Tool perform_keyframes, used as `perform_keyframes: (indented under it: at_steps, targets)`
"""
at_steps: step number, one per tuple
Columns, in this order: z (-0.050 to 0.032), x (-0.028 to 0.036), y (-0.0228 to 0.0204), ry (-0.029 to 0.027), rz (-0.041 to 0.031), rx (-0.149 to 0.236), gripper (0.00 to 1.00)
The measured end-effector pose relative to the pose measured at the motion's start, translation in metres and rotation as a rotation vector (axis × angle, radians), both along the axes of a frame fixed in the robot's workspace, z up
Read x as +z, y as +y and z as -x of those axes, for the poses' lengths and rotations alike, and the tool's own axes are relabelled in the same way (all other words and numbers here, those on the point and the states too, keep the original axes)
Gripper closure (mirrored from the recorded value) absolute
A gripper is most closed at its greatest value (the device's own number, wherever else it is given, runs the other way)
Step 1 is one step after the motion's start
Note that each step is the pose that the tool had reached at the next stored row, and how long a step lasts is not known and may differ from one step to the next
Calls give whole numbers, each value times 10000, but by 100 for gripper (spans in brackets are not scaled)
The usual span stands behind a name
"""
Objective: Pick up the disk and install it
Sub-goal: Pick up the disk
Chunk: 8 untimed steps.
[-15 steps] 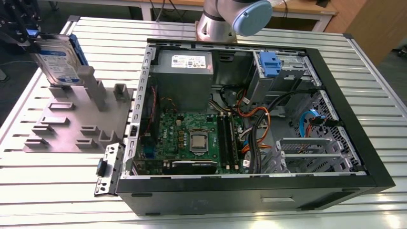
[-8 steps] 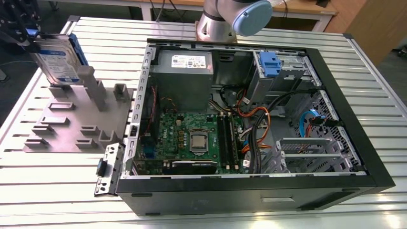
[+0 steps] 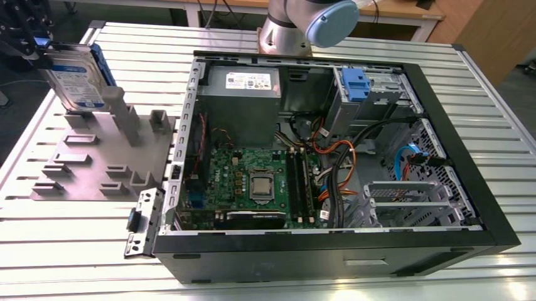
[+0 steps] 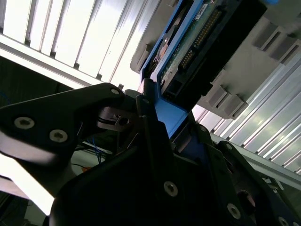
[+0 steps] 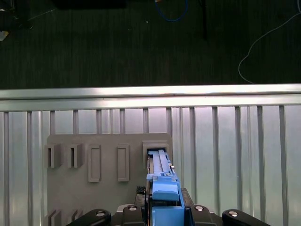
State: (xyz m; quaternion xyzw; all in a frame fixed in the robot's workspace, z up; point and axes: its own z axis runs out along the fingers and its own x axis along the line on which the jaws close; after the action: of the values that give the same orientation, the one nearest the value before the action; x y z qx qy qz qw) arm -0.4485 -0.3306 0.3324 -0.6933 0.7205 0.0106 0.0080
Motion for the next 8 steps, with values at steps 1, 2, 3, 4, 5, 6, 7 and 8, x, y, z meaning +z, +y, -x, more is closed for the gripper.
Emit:
perform_keyframes:
  at_steps: [1, 2, 3, 4, 5, 6, 7, 8]
  targets:
    - [0, 0, 0, 0, 0, 0, 63]
    - [0, 0, 0, 0, 0, 0, 63]
    - [0, 0, 0, 0, 0, 0, 63]
    - [0, 1, 0, 1, 0, 0, 63]
    - [0, 5, 0, 2, 1, 0, 63]
    - [0, 17, 0, 6, 2, 0, 63]
    - [0, 28, 0, 3, 1, 0, 63]
    - [0, 39, 0, 0, -1, 0, 63]
